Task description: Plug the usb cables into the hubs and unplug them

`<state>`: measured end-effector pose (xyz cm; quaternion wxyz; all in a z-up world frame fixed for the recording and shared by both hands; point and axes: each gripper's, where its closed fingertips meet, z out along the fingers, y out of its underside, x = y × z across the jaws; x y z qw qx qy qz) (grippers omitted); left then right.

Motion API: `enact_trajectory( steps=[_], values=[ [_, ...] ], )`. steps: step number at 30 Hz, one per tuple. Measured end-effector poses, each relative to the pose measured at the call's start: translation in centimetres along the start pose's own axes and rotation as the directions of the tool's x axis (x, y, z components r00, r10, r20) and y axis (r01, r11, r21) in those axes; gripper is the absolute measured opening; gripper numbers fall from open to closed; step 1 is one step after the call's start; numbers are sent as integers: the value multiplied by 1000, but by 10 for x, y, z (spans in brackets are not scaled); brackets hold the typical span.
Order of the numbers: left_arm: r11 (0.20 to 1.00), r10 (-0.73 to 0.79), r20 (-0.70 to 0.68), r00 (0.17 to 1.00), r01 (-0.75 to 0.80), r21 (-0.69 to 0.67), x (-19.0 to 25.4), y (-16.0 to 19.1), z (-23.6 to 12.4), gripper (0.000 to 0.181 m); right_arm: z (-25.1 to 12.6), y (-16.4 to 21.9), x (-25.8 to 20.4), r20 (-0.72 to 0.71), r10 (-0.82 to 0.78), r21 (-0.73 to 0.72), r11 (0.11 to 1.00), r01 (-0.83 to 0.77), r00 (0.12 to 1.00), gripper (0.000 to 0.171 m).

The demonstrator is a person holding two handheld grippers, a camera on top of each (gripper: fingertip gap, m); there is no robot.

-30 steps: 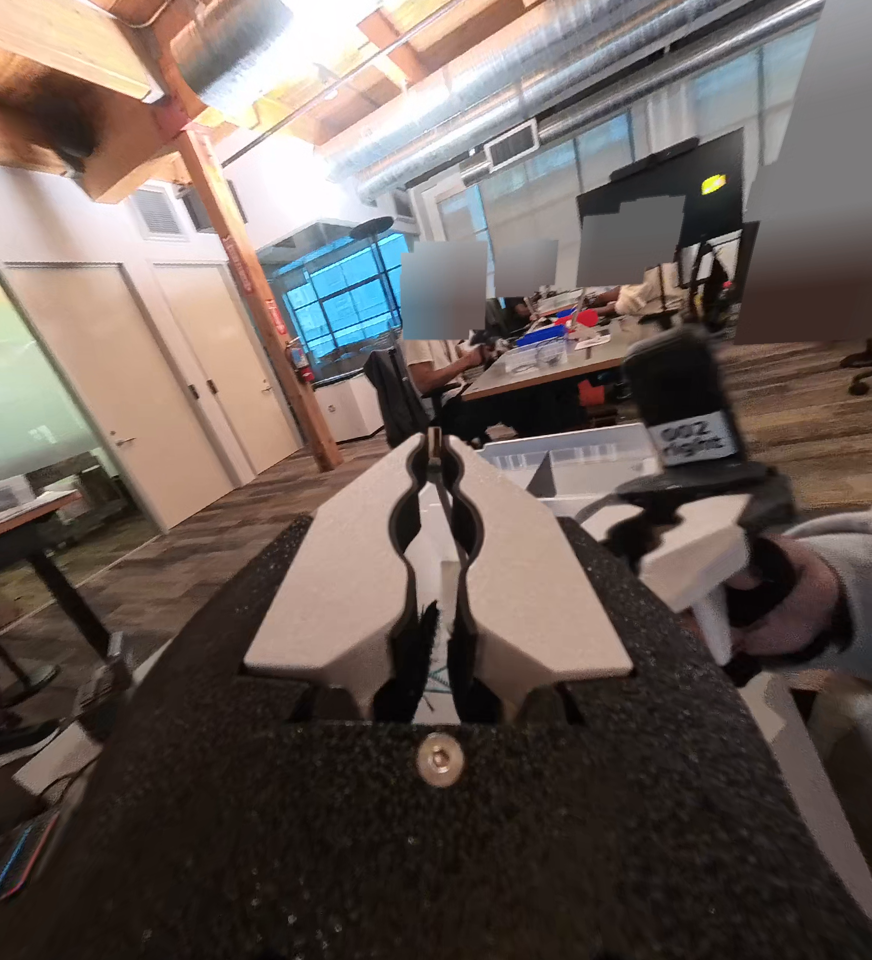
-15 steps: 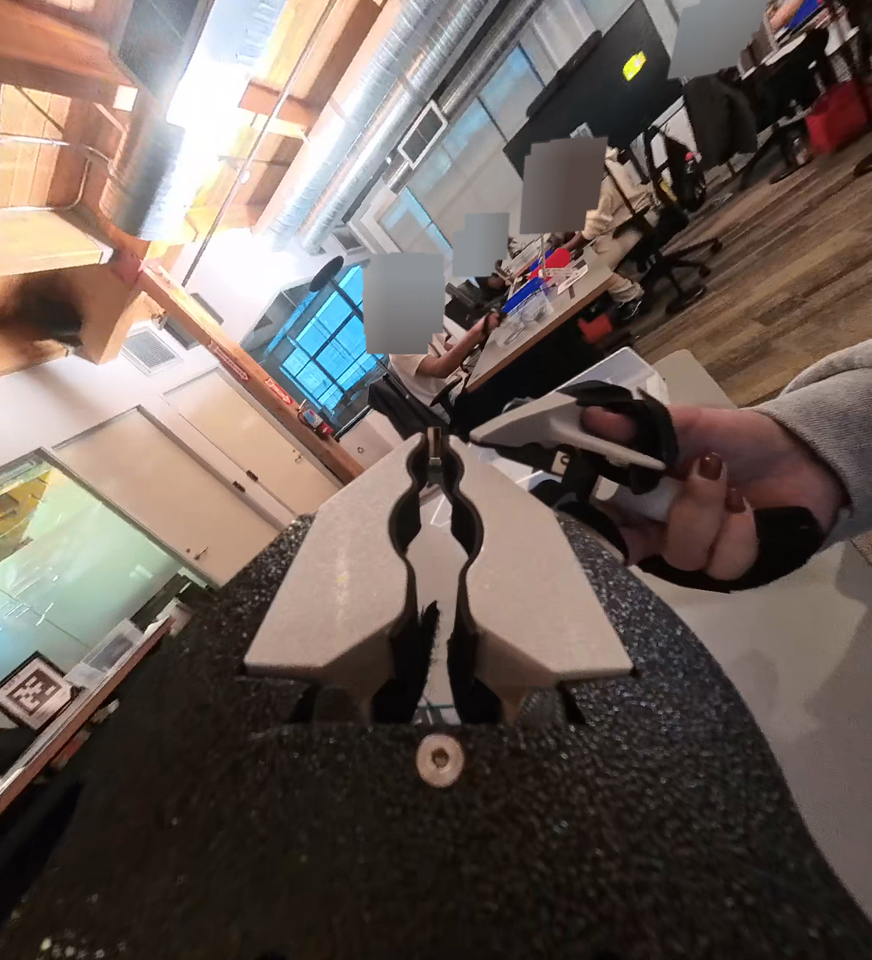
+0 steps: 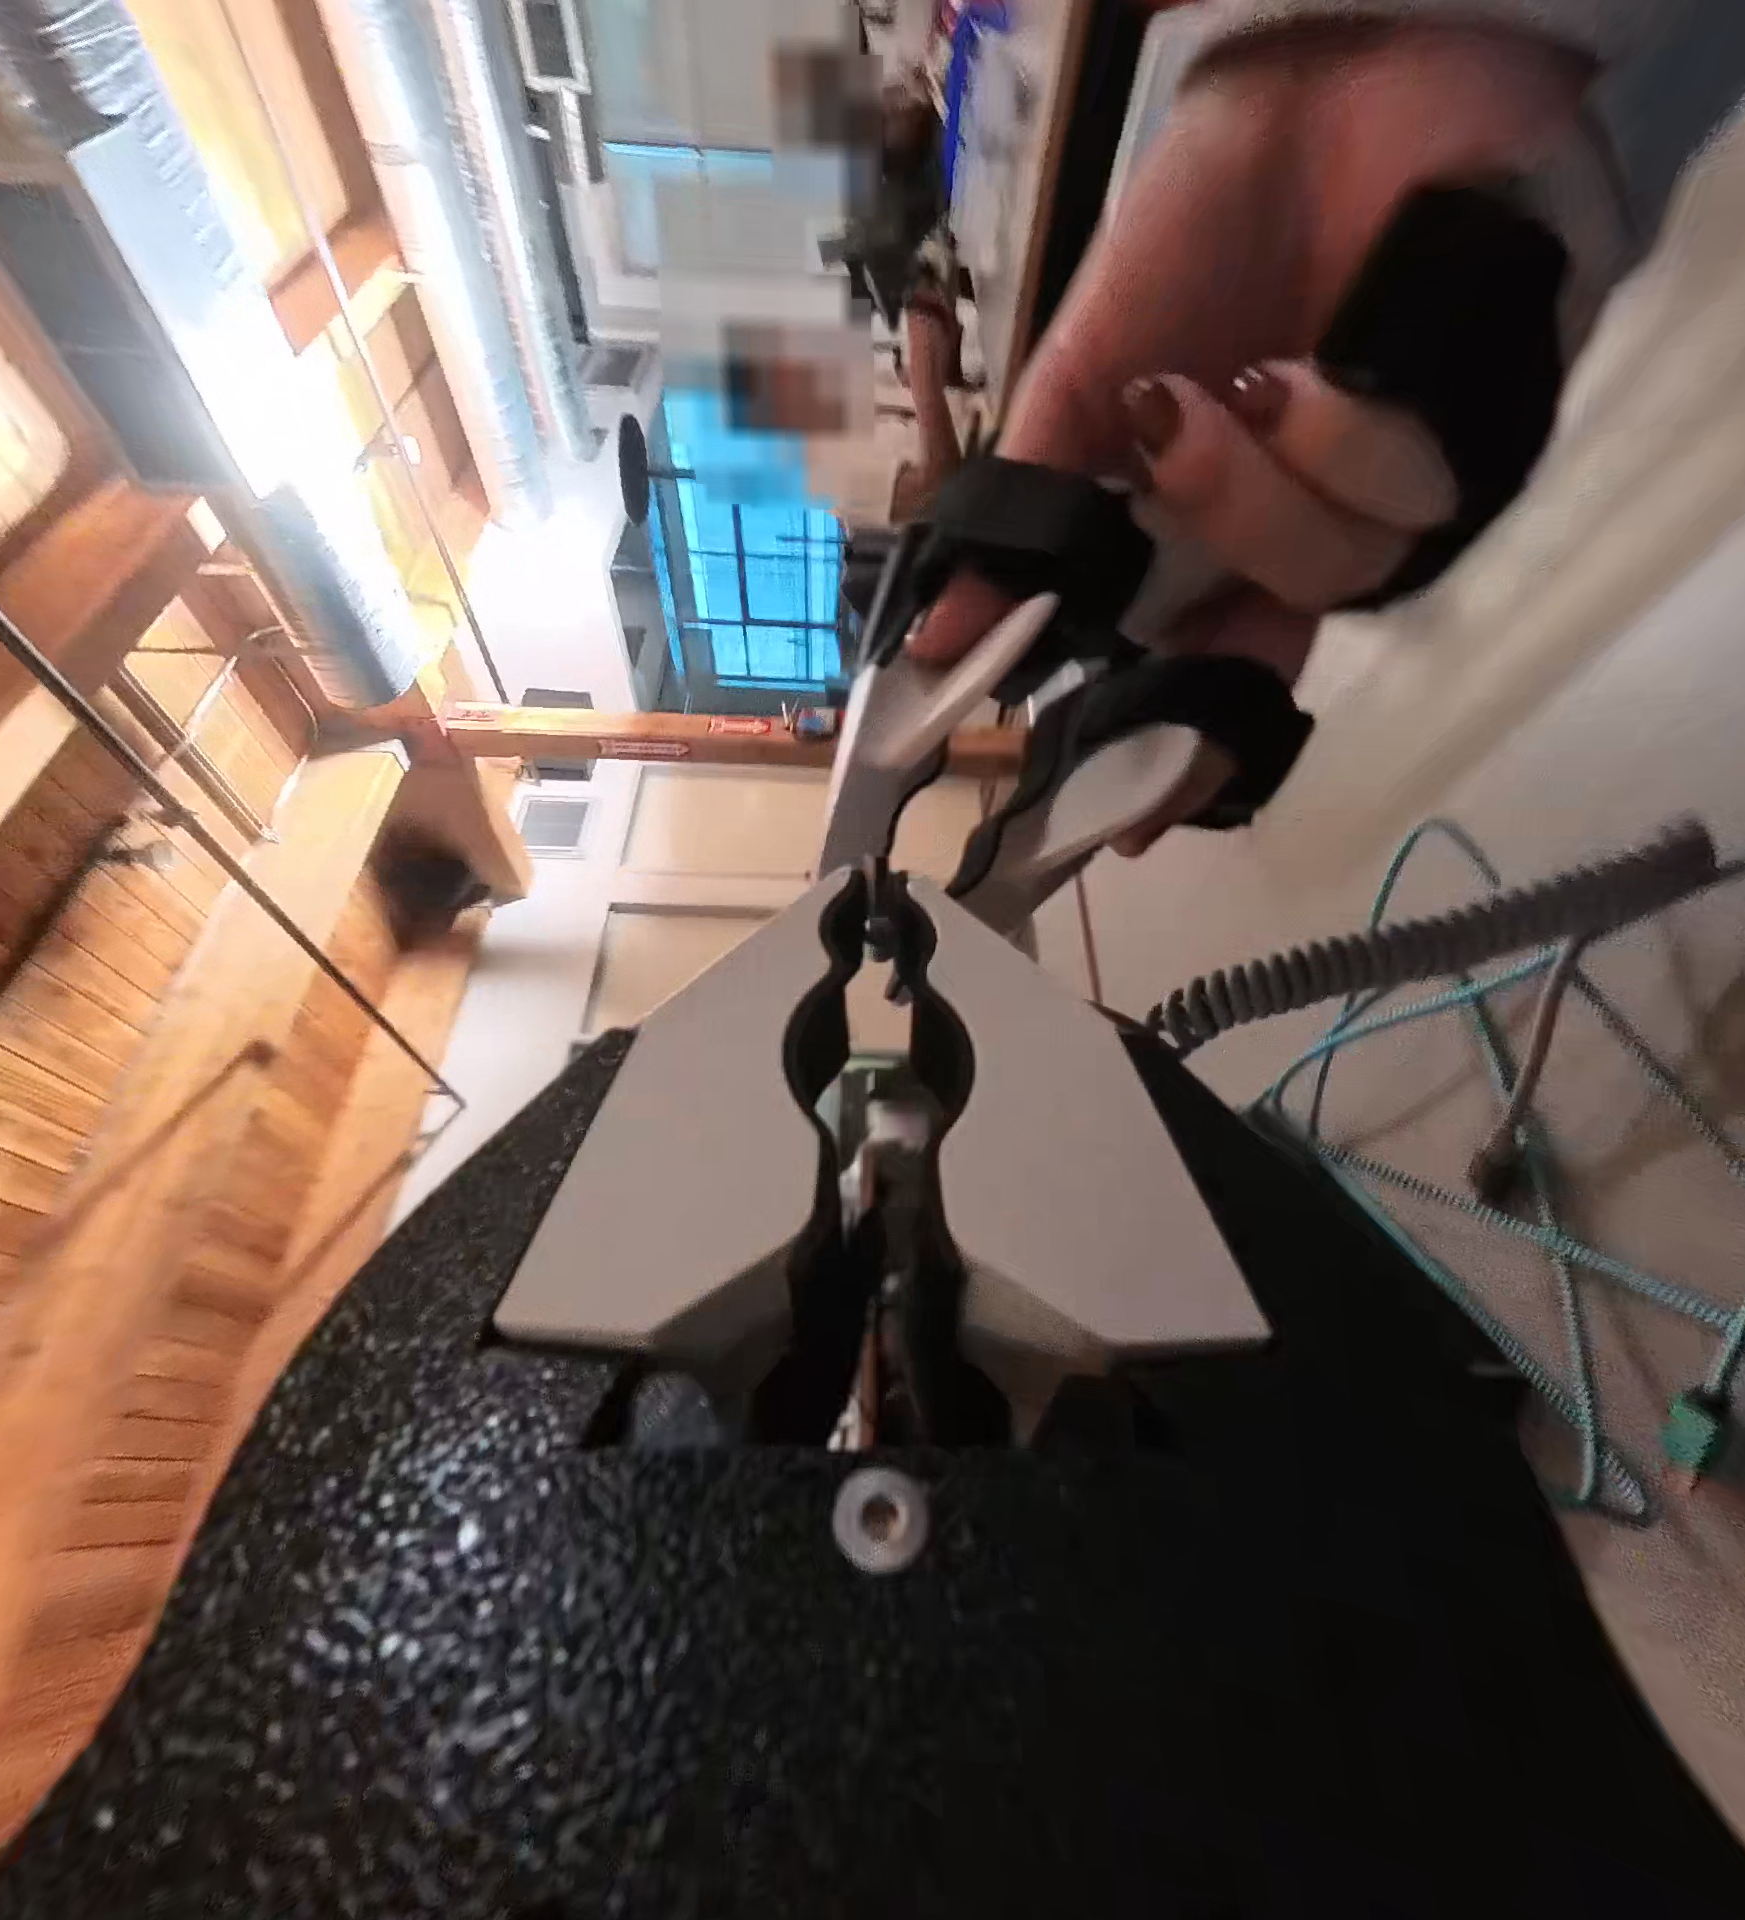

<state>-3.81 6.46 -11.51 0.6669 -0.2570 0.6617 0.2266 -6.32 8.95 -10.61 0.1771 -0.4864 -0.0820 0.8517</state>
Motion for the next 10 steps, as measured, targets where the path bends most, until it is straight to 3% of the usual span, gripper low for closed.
enact_trajectory(
  steps=[1, 4, 10],
  values=[
    [998, 53, -16, 998, -54, -30, 5, 0, 3, 2, -3, -1, 4, -36, -11, -14, 1000, 11, 999, 15],
    [985, 158, -43, 987, -160, -59, 14, -3, 9, 2, -12, 0, 6, -99, -51, -73, 996, 44, 994, 10],
    [996, 71, 2, 998, -70, -58, 5, -3, 3, 4, -30, -8, -8, -125, -255, -118, 963, 241, 959, 5]
  ],
)
